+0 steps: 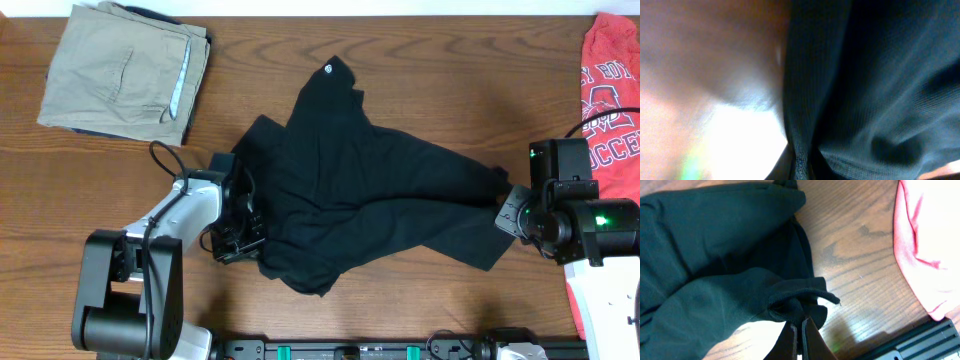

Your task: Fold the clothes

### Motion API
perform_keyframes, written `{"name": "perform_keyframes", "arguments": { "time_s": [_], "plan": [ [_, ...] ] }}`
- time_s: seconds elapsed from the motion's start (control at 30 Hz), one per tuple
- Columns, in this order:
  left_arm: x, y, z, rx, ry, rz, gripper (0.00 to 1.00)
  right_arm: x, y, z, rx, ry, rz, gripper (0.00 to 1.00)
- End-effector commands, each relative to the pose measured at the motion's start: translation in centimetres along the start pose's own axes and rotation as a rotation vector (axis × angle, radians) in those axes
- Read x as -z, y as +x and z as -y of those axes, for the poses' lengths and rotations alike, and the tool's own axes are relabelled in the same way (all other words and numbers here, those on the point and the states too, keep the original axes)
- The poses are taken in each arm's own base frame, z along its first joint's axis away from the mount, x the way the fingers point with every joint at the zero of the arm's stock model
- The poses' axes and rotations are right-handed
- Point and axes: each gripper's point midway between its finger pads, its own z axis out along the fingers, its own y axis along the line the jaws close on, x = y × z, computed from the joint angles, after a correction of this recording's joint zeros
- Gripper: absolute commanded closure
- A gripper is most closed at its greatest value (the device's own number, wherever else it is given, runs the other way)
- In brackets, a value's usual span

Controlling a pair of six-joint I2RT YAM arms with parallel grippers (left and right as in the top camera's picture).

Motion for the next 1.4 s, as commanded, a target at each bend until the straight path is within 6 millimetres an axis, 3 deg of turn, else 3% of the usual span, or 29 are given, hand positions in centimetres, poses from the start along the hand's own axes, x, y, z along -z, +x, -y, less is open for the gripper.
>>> {"name": "perform_keyframes", "arguments": {
  "time_s": [0.0, 0.17, 0.27, 0.43, 0.57, 0.7, 0.8, 0.93, 1.07, 1.2, 1.27, 1.37],
  "plan": [
    [2.9, -1.2, -0.6, -0.003, -0.092, 0.087, 0.94, 0.9, -0.8, -0.8, 0.034, -0.05, 0.029, 0.99],
    [10.7, -1.5, 0.8, -0.041, -0.096, 0.272, 0.94, 3.0, -2.1, -2.1, 0.059, -0.13, 0.069, 0.99],
    [16.1, -0.5, 2.4, -0.078, -0.029, 0.418, 0.94, 5.7, -3.3, -3.2, 0.095, -0.201, 0.121, 0.99],
    [24.6, 3.2, 3.2, -0.125, 0.045, 0.662, 0.94, 11.3, -4.8, -3.1, 0.122, -0.254, 0.22, 0.99],
    [30.0, 7.4, 3.0, -0.155, 0.104, 0.828, 0.94, 16.0, -5.1, -2.3, 0.134, -0.287, 0.295, 0.99],
    [33.0, 9.5, 3.2, -0.168, 0.171, 0.948, 0.94, 18.5, -5.4, -2.0, 0.128, -0.313, 0.349, 0.99],
    [33.8, 9.2, 3.6, -0.169, 0.197, 0.99, 0.94, 19.2, -6.0, -2.3, 0.126, -0.328, 0.382, 0.99],
    [33.5, 6.5, 4.7, -0.163, 0.183, 0.963, 0.94, 18.2, -7.5, -3.2, 0.124, -0.314, 0.379, 0.99],
    [33.8, 0.8, 7.2, -0.162, 0.182, 0.968, 0.94, 15.6, -11.5, -4.8, 0.109, -0.25, 0.395, 0.99],
    [34.5, -6.2, 10.3, -0.191, 0.188, 1.025, 0.94, 11.9, -16.7, -9.0, 0.115, -0.27, 0.417, 0.99],
    [35.0, -8.6, 11.1, -0.18, 0.192, 1.034, 0.94, 10.3, -18.5, -11.2, 0.14, -0.305, 0.417, 0.99],
    [38.0, -10.5, 12.0, -0.169, 0.207, 1.082, 0.94, 9.7, -21.0, -13.0, 0.168, -0.323, 0.441, 0.99]
  ]
}}
